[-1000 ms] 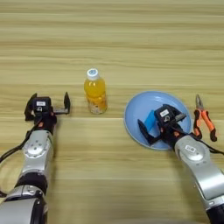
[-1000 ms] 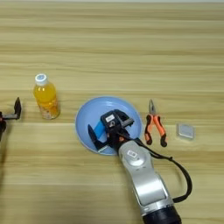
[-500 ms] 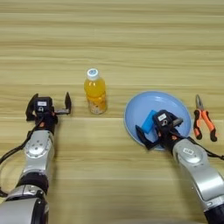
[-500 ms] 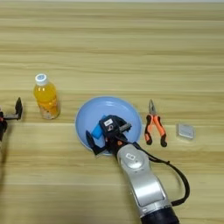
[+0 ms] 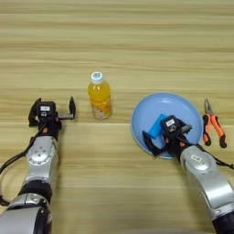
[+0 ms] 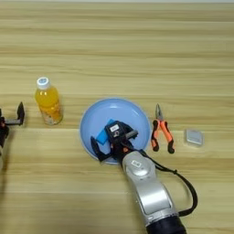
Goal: Move the objects on the table
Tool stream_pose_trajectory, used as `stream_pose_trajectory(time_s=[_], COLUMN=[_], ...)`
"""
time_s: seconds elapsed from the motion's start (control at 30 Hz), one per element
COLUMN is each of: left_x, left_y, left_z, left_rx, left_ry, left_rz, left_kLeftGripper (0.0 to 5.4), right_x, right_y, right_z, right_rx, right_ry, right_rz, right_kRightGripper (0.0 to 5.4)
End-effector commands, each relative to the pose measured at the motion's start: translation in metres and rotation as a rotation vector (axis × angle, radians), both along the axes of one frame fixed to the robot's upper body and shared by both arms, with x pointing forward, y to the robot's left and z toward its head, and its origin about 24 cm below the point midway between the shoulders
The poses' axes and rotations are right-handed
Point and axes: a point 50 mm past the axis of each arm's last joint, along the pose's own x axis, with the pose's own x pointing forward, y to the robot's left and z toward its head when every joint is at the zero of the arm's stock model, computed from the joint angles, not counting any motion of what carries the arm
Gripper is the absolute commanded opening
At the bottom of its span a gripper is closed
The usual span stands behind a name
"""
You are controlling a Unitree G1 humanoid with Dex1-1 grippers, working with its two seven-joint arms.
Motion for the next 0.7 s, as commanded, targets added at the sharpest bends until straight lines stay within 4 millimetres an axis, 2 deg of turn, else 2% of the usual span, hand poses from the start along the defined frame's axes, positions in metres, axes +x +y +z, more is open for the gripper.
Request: stream_pose_trajectory(time_s=[0.03, 0.4, 0.57, 0.7], left_x=[0.0025, 0.002, 0.0017, 0.0015], left_y=[-0.0003, 0.0, 0.0003, 0.0004], left_z=[0.0025, 0.0024, 0.0023, 0.002], left_rx=[0.012, 0.012, 0.011, 0.011], left_ry=[-0.01, -0.011, -0.011, -0.01], left_rz=[-0.005, -0.002, -0.001, -0.001], left_kLeftGripper=[5.4, 5.4, 5.4, 5.4], right_x=[-0.0022, 0.0008, 0.0012, 0.0021], right_y=[-0.005, -0.005, -0.0057, -0.0061], right_z=[-0.0092, -0.0141, -0.017, -0.0174], right_rx=[-0.015, -0.005, 0.002, 0.014], right_ry=[0.04, 0.056, 0.068, 0.067], right_rz=[-0.027, -0.03, -0.031, -0.034], right_kRightGripper=[5.35, 5.35, 4.7, 4.61])
